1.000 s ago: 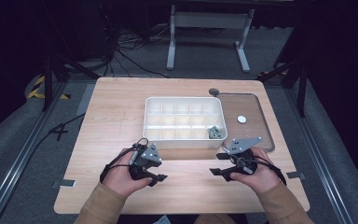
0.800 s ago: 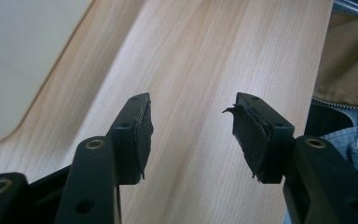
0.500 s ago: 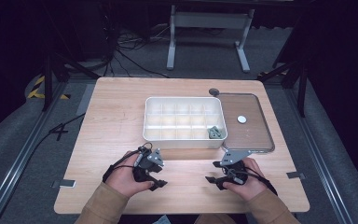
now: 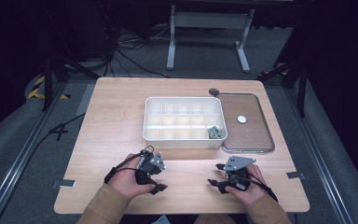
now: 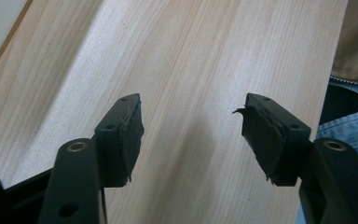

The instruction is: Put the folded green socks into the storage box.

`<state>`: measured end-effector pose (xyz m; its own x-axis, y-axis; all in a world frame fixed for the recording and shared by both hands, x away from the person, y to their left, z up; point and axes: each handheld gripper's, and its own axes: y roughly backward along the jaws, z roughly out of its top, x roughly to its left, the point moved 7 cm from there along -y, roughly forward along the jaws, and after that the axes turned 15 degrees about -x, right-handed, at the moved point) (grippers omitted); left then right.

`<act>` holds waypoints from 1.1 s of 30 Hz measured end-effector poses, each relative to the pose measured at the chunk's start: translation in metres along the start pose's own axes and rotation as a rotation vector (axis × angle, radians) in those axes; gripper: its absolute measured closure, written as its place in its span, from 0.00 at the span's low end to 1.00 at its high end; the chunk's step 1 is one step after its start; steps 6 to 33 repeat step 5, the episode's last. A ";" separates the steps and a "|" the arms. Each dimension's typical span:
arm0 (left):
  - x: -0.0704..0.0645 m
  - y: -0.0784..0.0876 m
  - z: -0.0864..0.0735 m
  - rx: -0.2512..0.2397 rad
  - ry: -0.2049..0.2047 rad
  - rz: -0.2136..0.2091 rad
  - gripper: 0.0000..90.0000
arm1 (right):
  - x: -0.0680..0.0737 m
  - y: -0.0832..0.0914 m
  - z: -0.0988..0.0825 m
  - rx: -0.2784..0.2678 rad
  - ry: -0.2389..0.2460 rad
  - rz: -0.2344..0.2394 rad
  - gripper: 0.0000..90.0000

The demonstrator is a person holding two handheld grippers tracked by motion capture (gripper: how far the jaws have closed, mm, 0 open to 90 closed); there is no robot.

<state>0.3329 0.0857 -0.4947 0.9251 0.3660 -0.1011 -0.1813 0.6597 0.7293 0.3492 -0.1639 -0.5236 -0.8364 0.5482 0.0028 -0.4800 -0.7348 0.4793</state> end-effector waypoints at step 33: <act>0.005 -0.004 -0.008 -0.033 0.004 0.045 0.35 | 0.001 -0.001 0.001 -0.007 0.009 0.022 0.37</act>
